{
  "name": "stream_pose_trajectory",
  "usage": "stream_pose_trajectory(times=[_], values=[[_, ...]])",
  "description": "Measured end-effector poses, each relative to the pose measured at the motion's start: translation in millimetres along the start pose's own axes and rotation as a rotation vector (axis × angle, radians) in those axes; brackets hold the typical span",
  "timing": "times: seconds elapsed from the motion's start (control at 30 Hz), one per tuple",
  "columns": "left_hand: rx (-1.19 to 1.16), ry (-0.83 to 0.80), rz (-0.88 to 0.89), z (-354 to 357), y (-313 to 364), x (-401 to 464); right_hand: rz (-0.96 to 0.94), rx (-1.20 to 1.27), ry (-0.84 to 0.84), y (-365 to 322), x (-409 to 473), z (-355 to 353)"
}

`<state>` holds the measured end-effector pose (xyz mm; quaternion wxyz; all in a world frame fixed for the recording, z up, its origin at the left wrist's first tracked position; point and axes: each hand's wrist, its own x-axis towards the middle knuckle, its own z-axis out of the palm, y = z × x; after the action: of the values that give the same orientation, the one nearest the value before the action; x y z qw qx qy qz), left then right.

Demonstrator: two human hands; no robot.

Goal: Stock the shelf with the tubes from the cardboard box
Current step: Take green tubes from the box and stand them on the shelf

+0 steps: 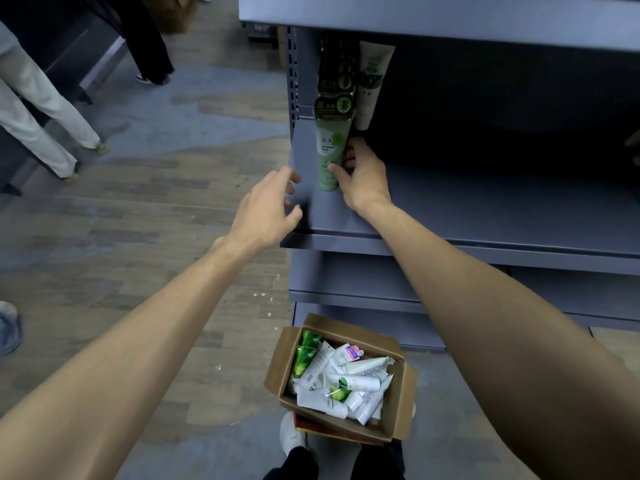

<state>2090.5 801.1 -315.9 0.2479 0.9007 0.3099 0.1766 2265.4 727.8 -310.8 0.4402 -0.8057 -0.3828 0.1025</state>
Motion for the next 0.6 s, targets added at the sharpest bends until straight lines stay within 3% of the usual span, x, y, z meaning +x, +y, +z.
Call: stream_pose_trajectory(times=[0.6], values=[[-0.007, 0.058, 0.003, -3.3, -10.7, -12.8, 0.024, -0.108, 0.016, -5.9, 12.9, 1.7]])
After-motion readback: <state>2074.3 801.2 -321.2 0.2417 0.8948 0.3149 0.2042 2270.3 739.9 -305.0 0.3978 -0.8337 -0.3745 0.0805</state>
